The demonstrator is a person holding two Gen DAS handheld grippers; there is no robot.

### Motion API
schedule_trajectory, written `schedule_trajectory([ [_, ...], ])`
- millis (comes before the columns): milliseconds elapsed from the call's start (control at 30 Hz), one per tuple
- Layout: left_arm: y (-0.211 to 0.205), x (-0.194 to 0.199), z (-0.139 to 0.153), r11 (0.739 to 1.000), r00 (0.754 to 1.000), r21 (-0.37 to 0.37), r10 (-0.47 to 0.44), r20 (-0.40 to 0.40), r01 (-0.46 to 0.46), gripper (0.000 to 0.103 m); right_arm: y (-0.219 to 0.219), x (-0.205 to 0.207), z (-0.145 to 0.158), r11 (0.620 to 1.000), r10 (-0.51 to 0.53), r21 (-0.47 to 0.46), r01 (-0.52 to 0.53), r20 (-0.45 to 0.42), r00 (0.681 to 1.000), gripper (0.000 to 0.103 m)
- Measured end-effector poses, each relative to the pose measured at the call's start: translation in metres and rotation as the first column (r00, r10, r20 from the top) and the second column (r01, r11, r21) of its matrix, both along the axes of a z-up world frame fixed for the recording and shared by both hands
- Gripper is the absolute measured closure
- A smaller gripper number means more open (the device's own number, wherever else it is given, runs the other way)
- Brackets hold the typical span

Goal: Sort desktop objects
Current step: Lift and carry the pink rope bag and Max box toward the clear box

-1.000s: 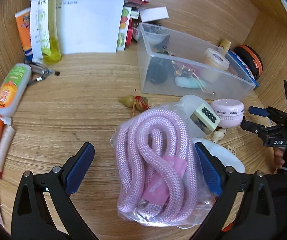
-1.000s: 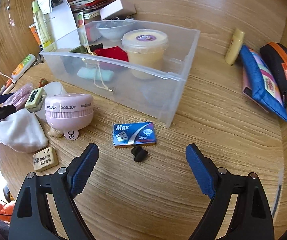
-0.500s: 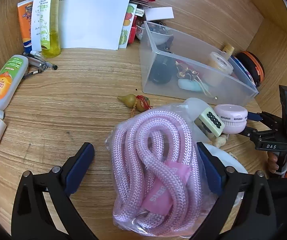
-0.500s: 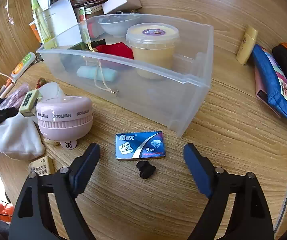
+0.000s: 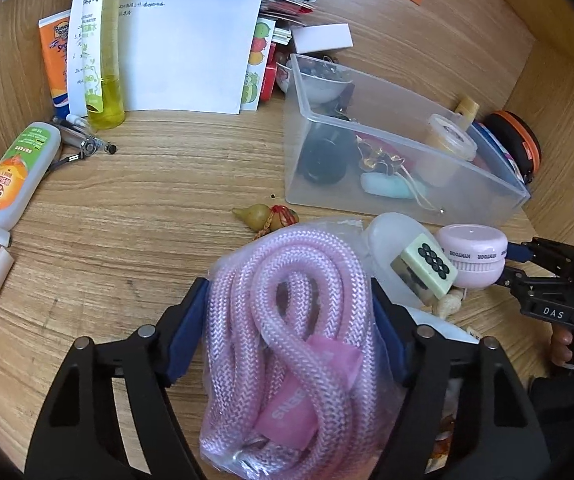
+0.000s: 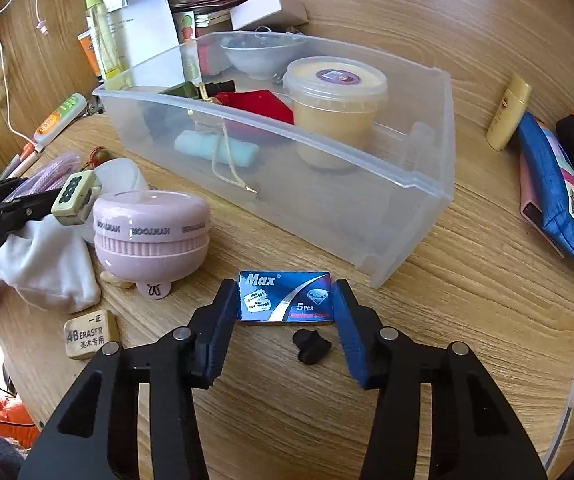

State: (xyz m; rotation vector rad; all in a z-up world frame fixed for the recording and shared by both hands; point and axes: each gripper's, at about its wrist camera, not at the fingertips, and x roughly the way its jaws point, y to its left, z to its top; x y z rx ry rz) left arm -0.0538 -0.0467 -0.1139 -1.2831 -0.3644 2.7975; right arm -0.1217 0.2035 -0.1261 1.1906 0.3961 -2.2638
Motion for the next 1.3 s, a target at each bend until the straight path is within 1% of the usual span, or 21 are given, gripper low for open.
schedule_trajectory([
  [133, 0.000, 0.005, 0.002, 1.000, 1.000, 0.003, 0.009, -0.011, -0.009, 0.034, 0.003, 0.003, 0.002, 1.000, -0.008, -0.015, 0.008, 0.006, 1.000, 0.059],
  [333, 0.004, 0.012, 0.006, 0.998, 0.998, -0.041, 0.046, -0.044, -0.048, 0.036, 0.013, 0.009, 0.012, 0.998, -0.033, -0.045, 0.032, -0.010, 0.999, 0.059],
  [400, 0.005, 0.015, 0.009, 0.997, 0.997, -0.044, 0.055, -0.058, -0.058, 0.037, 0.017, 0.011, 0.017, 0.998, -0.042, -0.053, 0.041, -0.017, 0.999, 0.059],
  [567, 0.000, 0.022, 0.020, 0.996, 0.993, -0.029, 0.077, -0.090, -0.080, 0.037, 0.024, 0.016, 0.028, 0.996, -0.058, -0.072, 0.055, -0.040, 0.998, 0.059],
  [833, -0.007, 0.033, 0.045, 0.993, 0.982, -0.034, 0.103, -0.156, -0.110, 0.039, 0.034, 0.018, 0.046, 0.992, -0.080, -0.107, 0.072, -0.073, 0.994, 0.059],
  [933, -0.008, 0.037, 0.056, 0.994, 0.978, -0.035, 0.099, -0.186, -0.107, 0.044, 0.035, 0.018, 0.054, 0.990, -0.083, -0.119, 0.071, -0.092, 0.992, 0.059],
  [967, -0.008, 0.037, 0.059, 0.994, 0.976, -0.033, 0.095, -0.194, -0.103, 0.050, 0.035, 0.018, 0.057, 0.990, -0.083, -0.120, 0.070, -0.100, 0.992, 0.059],
  [1000, -0.008, 0.037, 0.062, 0.995, 0.976, -0.030, 0.091, -0.200, -0.099, 0.053, 0.035, 0.019, 0.060, 0.990, -0.084, -0.121, 0.071, -0.110, 0.990, 0.059],
  [1067, -0.007, 0.037, 0.067, 0.996, 0.973, -0.024, 0.076, -0.217, -0.083, 0.053, 0.036, 0.020, 0.065, 0.990, -0.082, -0.128, 0.066, -0.125, 0.989, 0.059],
  [1100, -0.007, 0.036, 0.068, 0.997, 0.973, -0.027, 0.069, -0.218, -0.077, 0.053, 0.036, 0.020, 0.067, 0.990, -0.080, -0.130, 0.063, -0.132, 0.988, 0.059],
  [1200, -0.006, 0.029, 0.058, 0.995, 0.983, -0.065, 0.060, -0.176, -0.072, 0.053, 0.033, 0.021, 0.071, 0.989, -0.077, -0.136, 0.058, -0.142, 0.987, 0.059],
  [1233, -0.008, 0.024, 0.050, 0.996, 0.989, -0.061, 0.053, -0.139, -0.062, 0.053, 0.033, 0.021, 0.071, 0.989, -0.075, -0.136, 0.055, -0.143, 0.987, 0.059],
  [1300, -0.012, 0.018, 0.039, 0.998, 0.994, -0.044, 0.051, -0.094, -0.055, 0.053, 0.032, 0.023, 0.070, 0.990, -0.069, -0.131, 0.051, -0.143, 0.987, 0.059],
])
